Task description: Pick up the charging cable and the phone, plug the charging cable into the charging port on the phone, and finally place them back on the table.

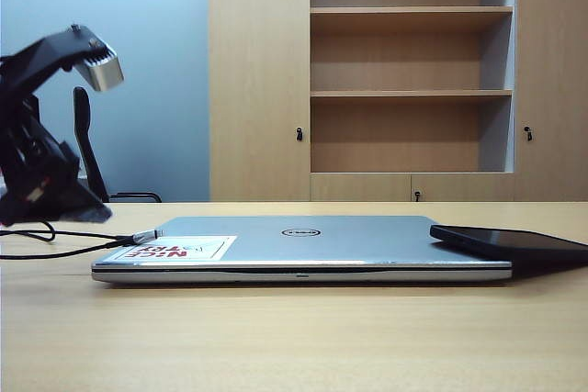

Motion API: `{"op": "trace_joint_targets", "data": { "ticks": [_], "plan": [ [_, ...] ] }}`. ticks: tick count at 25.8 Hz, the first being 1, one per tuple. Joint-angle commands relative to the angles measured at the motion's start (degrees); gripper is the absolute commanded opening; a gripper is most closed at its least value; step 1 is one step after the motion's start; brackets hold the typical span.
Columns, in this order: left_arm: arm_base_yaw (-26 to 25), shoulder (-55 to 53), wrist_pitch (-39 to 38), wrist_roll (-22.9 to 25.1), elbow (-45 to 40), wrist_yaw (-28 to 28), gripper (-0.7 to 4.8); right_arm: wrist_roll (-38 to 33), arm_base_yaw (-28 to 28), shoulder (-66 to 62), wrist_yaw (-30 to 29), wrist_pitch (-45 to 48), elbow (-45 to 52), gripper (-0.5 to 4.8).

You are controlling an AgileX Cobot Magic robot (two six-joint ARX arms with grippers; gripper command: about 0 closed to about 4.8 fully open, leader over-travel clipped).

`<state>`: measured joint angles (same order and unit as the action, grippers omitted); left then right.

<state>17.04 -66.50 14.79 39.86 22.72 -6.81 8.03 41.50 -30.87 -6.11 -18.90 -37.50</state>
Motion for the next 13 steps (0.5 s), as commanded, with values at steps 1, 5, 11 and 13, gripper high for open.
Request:
{"op": "trace_joint_targets", "data": {
  "ticks": [1, 5, 11, 13],
  "plan": [
    [-0.1, -2.7, 2.3, 2.2, 0.1, 0.0, 4.31, 0.1, 0.0, 0.2, 0.0, 1.1, -0.4, -0.06],
    [-0.2, -6.4, 4.8, 2.2, 0.1, 0.0, 4.30, 0.1, 0.0, 0.2, 0.0, 1.1, -0.4, -0.06],
    [-2.8, -9.2, 8.5, 2.1, 0.1, 0.0, 4.30, 0.1, 0.0, 0.2, 0.0, 1.1, -0.4, -0.06],
    [-3.7, -9.2, 8.6, 2.2, 0.1, 0.0, 4.30, 0.1, 0.0, 0.2, 0.0, 1.1, -0.4, -0.06]
  ]
}}
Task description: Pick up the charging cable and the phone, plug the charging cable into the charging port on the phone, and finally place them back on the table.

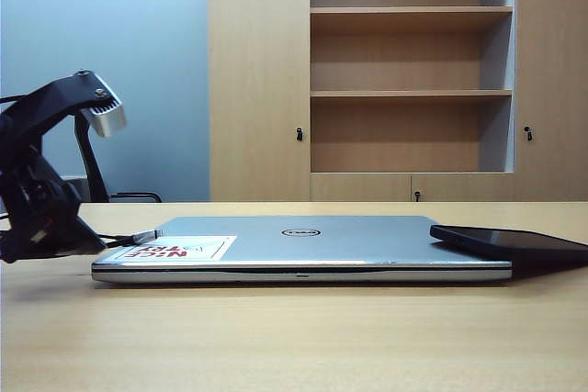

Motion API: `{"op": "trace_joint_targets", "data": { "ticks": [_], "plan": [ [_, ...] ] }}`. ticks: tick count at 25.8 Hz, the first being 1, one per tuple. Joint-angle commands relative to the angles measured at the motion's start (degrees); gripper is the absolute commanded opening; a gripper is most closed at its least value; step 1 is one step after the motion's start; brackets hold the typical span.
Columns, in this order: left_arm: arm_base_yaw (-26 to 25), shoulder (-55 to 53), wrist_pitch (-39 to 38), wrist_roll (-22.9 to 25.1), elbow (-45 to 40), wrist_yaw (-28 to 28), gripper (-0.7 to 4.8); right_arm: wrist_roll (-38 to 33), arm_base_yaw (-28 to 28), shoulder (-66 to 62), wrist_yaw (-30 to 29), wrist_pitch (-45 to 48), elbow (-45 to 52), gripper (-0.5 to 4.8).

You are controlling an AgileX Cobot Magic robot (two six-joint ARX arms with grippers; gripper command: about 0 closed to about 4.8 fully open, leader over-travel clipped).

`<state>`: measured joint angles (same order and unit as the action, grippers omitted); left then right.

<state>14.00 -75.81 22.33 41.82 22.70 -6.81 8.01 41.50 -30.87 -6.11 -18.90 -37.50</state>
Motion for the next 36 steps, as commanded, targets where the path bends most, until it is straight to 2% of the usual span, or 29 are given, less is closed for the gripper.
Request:
{"op": "trace_joint_targets", "data": {
  "ticks": [1, 11, 22, 28, 29, 31, 32, 33, 36],
  "plan": [
    [-0.6, 0.1, 1.0, 0.2, 0.1, 0.0, 4.30, 0.1, 0.0, 0.2, 0.0, 1.1, -0.4, -0.06],
    [0.1, -4.9, 7.8, 0.2, 0.1, -0.1, 4.31, 0.1, -0.1, 0.1, 0.1, 1.2, -0.4, -0.06],
    [0.6, -7.6, 8.8, 0.2, 0.1, -0.1, 4.31, 0.1, -0.1, 0.1, 0.2, 1.5, -0.4, -0.06],
    [2.3, -10.5, 13.0, 0.1, 0.1, -0.1, 4.16, 0.1, -0.1, 0.1, 0.2, 2.8, -0.4, -0.06],
    [2.3, -10.5, 13.0, 0.1, 0.1, -0.1, 3.90, 0.1, -0.1, 0.1, 0.2, 2.9, -0.4, -0.06],
    [2.3, -10.5, 13.0, -0.6, 0.1, -0.1, 1.90, 0.1, -0.1, 0.1, 0.2, 2.8, -0.4, -0.06],
    [2.3, -10.5, 13.2, -0.7, 0.1, -0.1, 0.25, 0.1, -0.1, 0.1, 0.2, 2.9, -0.4, -0.06],
    [2.3, -10.5, 13.1, -0.8, 0.1, -0.1, -0.09, 0.1, -0.1, 0.1, 0.2, 2.8, -0.4, -0.06],
    [2.7, -10.5, 13.2, -3.9, 0.1, -0.1, -0.06, 0.1, -0.1, 0.1, 1.3, 2.8, -0.4, -0.06]
  ]
}}
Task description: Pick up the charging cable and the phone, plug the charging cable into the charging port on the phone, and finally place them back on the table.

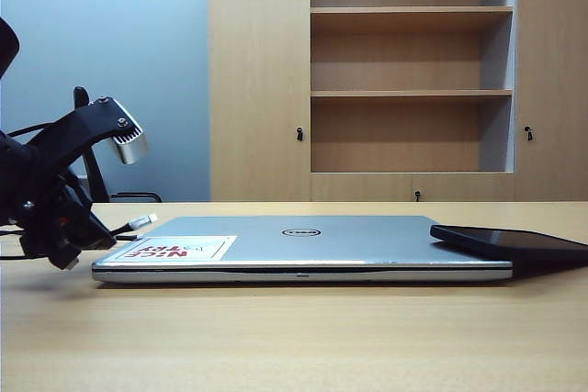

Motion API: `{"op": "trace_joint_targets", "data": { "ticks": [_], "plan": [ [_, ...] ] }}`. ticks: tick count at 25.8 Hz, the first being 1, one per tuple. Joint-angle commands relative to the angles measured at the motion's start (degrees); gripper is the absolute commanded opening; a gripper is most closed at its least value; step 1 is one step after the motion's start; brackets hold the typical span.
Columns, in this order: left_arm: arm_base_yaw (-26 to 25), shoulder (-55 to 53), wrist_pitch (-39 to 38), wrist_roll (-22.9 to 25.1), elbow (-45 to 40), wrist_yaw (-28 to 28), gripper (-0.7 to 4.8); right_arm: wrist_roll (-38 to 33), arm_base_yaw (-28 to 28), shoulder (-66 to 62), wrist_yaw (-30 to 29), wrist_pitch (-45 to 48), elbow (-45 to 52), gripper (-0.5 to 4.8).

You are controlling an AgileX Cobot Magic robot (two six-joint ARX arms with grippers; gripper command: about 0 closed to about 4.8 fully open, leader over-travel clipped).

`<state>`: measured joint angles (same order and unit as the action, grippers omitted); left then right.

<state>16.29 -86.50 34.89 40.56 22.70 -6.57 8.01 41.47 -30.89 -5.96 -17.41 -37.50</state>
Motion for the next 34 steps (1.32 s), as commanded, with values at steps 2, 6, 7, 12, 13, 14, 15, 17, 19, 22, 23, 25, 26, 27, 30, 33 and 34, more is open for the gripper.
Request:
{"op": "trace_joint_targets", "data": {
  "ticks": [2, 6, 7, 12, 13, 14, 15, 17, 19, 22, 23, 25, 26, 27, 30, 33, 34],
  "plan": [
    [0.4, 0.3, 1.0, -5.9, 0.2, -0.3, -0.06, 0.1, 0.0, 0.1, 1.9, 1.4, -0.4, -0.06],
    [0.5, 2.7, 0.2, -14.9, 0.2, -0.3, -0.06, 0.0, 0.0, 0.1, 2.1, 1.4, -0.4, -0.06],
    [0.5, 4.4, -0.6, -18.3, 0.3, -0.3, -0.06, -0.2, 0.0, 0.1, 2.3, 1.4, -0.4, -0.06],
    [0.7, 10.8, -3.2, -28.7, 0.3, -0.3, -0.06, -0.9, 0.0, 0.1, 3.4, 1.4, -0.4, -0.06],
    [0.7, 11.9, -3.6, -30.7, 0.3, -0.3, -0.06, -1.7, -0.1, 0.1, 3.5, 1.4, -0.4, -0.06],
    [0.7, 12.9, -4.1, -32.4, 0.3, -0.3, -0.06, -2.9, -0.1, 0.1, 3.8, 1.4, -0.4, -0.06],
    [0.7, 14.0, -4.4, -34.6, 0.3, -0.3, -0.06, -5.0, -0.1, 0.1, 4.6, 1.4, -0.4, -0.06],
    [0.7, 15.6, -4.8, -38.1, 0.3, -0.3, -0.06, -8.4, -0.1, 0.1, 6.1, 1.3, -0.4, -0.06],
    [0.8, 17.2, -5.4, -41.2, 0.3, -0.3, -0.06, -11.3, -0.1, 0.1, 8.1, 1.1, -0.4, -0.06],
    [2.1, 19.0, -6.8, -42.7, 0.3, -0.3, -0.06, -13.0, -0.4, 0.1, 10.3, 0.8, -0.4, -0.06],
    [2.6, 19.4, -7.3, -42.7, 0.3, -0.3, -0.06, -13.0, -0.7, 0.1, 10.4, 0.8, -0.4, -0.06],
    [4.5, 20.0, -8.3, -42.7, 0.3, -0.3, -0.06, -13.7, -1.6, 0.1, 10.3, 0.9, -0.4, -0.06],
    [5.6, 20.2, -8.7, -42.7, 0.3, -0.3, -0.06, -15.0, -2.2, 0.1, 10.3, 0.8, -0.4, -0.06],
    [7.0, 20.3, -9.2, -42.7, 0.3, -0.3, -0.06, -17.2, -3.0, 0.1, 10.3, 0.5, -0.4, -0.06],
    [12.4, 20.3, -11.2, -42.7, 0.3, -0.3, -0.06, -23.5, -7.4, 0.1, 9.7, -2.6, -0.3, -0.06],
    [15.1, 20.3, -13.2, -43.0, 0.3, -0.3, -0.06, -24.3, -10.8, 0.1, 8.4, -4.5, -0.3, -0.06],
    [16.2, 20.3, -14.0, -43.0, 0.3, -0.3, -0.06, -27.2, -12.3, -0.1, 7.7, -5.2, -0.3, -0.06]
  ]
}}
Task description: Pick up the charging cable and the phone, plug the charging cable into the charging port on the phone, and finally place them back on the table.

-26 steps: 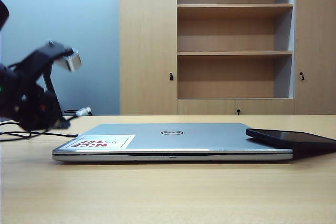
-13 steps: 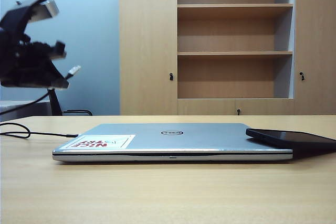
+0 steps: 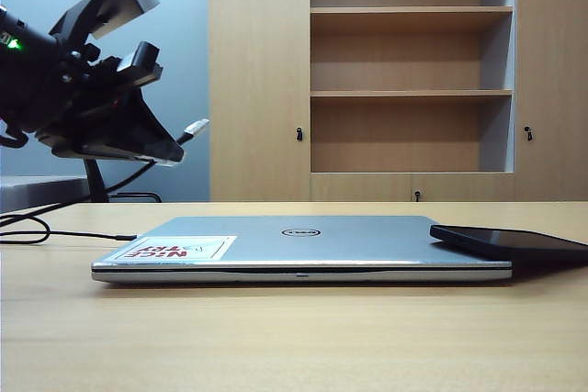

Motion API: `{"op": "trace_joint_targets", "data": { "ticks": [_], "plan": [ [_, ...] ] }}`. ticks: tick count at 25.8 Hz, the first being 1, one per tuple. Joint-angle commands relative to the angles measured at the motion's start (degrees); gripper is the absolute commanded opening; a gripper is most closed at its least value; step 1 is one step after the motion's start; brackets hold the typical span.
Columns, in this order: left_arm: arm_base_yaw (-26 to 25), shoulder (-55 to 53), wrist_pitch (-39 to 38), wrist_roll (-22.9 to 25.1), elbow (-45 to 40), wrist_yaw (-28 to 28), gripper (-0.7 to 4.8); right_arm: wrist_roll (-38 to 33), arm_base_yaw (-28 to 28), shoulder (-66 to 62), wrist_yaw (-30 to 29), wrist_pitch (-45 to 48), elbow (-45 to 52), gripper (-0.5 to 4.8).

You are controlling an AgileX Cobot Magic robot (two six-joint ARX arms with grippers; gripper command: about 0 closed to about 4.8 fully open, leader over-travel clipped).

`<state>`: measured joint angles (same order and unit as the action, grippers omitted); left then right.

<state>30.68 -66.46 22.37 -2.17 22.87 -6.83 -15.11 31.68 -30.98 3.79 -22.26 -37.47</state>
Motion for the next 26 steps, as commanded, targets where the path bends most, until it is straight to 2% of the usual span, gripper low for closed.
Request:
{"op": "trace_joint_targets", "data": {
  "ticks": [1, 7, 20, 26],
  "plan": [
    [2.3, 0.3, -1.8, -0.2, 0.2, 0.0, -0.06, -5.4, -3.3, -0.2, -2.7, -0.6, -0.2, -0.06],
    [5.2, 0.3, -2.2, -0.2, 0.2, 0.0, -0.06, -12.5, -6.7, -2.3, -6.8, -2.6, 0.9, -0.06],
    [6.7, 0.2, -4.6, 0.2, 0.0, 0.0, -0.06, -13.2, -7.8, -8.8, -8.5, -2.8, 1.9, -0.05],
    [6.7, 0.2, -4.9, 0.2, 0.0, 0.0, -0.06, -13.4, -17.5, -12.3, -17.0, -2.9, 1.9, -0.05]
  ]
}}
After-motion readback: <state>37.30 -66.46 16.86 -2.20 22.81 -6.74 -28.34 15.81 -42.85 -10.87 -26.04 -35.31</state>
